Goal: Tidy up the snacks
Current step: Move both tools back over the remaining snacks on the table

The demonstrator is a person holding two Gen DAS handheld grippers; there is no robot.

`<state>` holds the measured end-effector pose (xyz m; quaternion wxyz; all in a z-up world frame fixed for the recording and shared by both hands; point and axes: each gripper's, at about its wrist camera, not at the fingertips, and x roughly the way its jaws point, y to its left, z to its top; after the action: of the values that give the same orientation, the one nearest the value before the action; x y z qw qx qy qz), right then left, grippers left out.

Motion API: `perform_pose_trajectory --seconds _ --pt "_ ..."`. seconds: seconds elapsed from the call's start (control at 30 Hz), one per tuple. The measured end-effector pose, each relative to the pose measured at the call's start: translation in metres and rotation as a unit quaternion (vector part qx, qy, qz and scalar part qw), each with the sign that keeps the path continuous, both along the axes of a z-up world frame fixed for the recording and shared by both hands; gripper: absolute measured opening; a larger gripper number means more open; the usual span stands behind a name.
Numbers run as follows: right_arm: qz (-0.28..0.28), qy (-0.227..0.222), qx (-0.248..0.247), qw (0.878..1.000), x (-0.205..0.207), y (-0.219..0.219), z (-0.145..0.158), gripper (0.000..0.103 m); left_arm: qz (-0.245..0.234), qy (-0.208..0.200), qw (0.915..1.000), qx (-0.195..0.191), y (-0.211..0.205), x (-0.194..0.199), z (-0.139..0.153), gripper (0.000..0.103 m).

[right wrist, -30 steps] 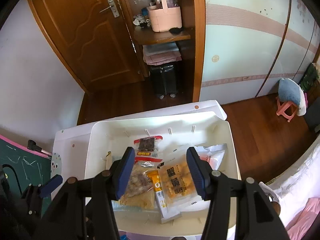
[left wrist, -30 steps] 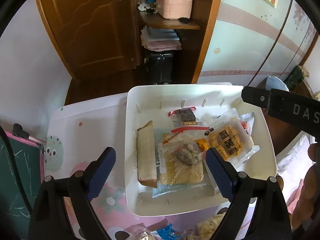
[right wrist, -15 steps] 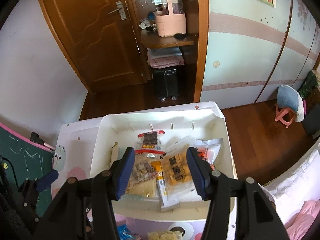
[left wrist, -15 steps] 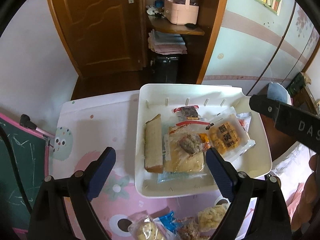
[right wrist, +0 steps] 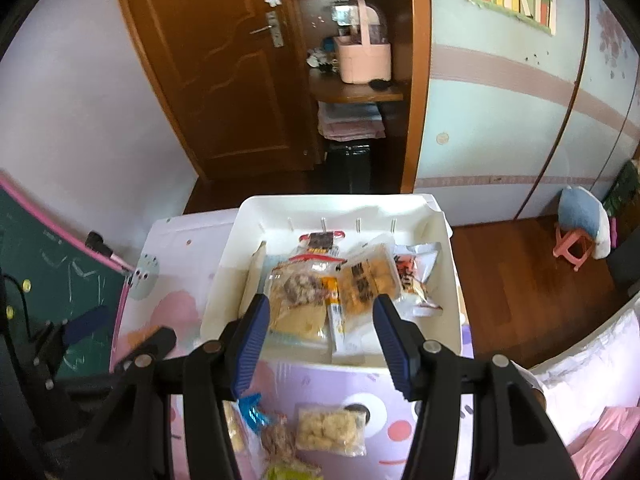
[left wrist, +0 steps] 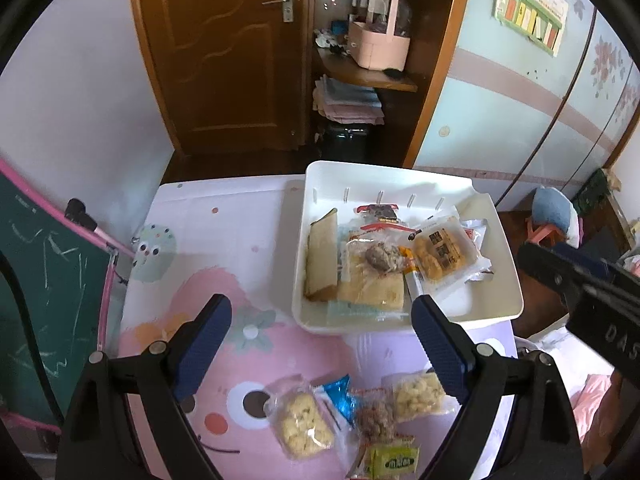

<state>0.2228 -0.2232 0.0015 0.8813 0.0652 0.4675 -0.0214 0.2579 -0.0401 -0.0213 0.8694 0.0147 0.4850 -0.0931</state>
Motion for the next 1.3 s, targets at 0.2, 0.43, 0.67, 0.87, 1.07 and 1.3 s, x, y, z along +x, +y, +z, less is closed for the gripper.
perform_pose_trajectory --seconds 0.2,0.43,0.67,0.87,1.07,1.3 --pt "0.014 0.013 0.019 1.0 -0.04 0.0 0.0 0.056 0.011 -0.016 0.9998 -0.002 0.018 -0.035 0.012 0.091" --pt "0.032 0.041 0.04 0.998 -0.08 0.008 -0.014 0.063 0.017 -0.017 0.9997 0.0 0.038 -0.075 0.01 0.091" --pt "0.043 0.085 0.054 0.994 -0.11 0.015 -0.052 0.065 0.02 0.008 0.9998 -0.003 0.047 -0.105 -0.016 0.091" --pt "0.041 0.132 0.06 0.989 -0.127 0.022 -0.101 0.065 0.029 0.037 0.9989 -0.001 0.056 -0.117 -0.056 0.091" --pt "0.03 0.164 0.066 0.984 -0.141 0.032 -0.15 0.065 0.039 0.063 0.9972 0.002 0.063 -0.117 -0.099 0.091" --pt "0.012 0.189 0.061 0.98 -0.142 0.046 -0.191 0.07 0.049 0.1 0.9937 -0.009 0.071 -0.109 -0.143 0.091"
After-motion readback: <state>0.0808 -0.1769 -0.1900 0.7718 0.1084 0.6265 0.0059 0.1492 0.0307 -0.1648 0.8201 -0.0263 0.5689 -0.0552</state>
